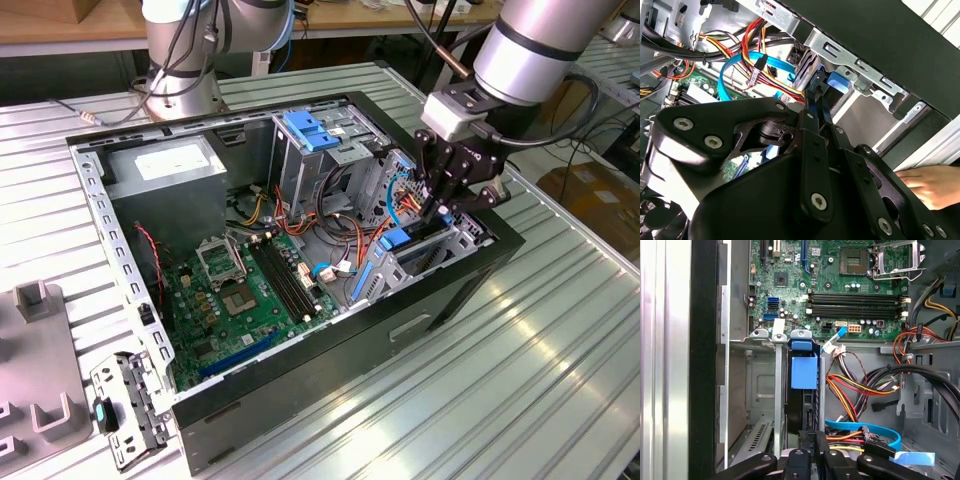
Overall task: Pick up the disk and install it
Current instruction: 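Insert the first disk wire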
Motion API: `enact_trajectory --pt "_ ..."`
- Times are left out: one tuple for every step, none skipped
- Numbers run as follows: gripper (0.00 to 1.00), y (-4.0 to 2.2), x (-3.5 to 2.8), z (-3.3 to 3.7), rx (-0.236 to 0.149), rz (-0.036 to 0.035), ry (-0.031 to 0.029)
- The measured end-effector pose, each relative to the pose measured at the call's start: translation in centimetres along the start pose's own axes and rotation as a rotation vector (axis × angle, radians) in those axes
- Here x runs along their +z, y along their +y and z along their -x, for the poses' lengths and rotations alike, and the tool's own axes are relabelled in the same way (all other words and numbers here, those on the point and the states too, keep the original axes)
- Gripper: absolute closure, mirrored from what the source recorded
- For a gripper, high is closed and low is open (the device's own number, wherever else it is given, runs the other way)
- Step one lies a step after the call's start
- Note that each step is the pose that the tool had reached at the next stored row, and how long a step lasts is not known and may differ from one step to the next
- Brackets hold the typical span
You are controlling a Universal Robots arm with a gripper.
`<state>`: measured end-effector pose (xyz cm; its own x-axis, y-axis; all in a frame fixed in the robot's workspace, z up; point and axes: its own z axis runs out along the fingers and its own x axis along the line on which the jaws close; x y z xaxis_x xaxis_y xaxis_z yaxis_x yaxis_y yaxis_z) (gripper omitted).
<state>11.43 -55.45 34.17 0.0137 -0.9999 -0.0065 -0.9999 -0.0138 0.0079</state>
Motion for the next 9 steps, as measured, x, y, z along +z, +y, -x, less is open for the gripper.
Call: enact_trajectory --pt "0.83 0.0 0.08 0.0 0.0 0.0009 0.0003" --pt "0.83 0.0 0.14 0.0 0.0 0.0018 0.0005" --pt "0.83 0.0 0.15 0.0 0.0 0.0022 0.0006" --pt "0.83 0.0 0.16 0.0 0.0 0.0024 0.0004" --pt "0.83 0.0 0.17 0.0 0.0 0.0024 0.0003" --pt "0.83 0.0 0.17 0.0 0.0 0.0025 0.0002" --pt "0.83 0.0 0.17 0.0 0.0 0.0026 0.0002" --pt "0.83 0.0 0.12 0.0 0.0 0.0021 -0.0005" --pt "0.82 0.0 -0.04 0.0 0.0 0.0019 -0.0004"
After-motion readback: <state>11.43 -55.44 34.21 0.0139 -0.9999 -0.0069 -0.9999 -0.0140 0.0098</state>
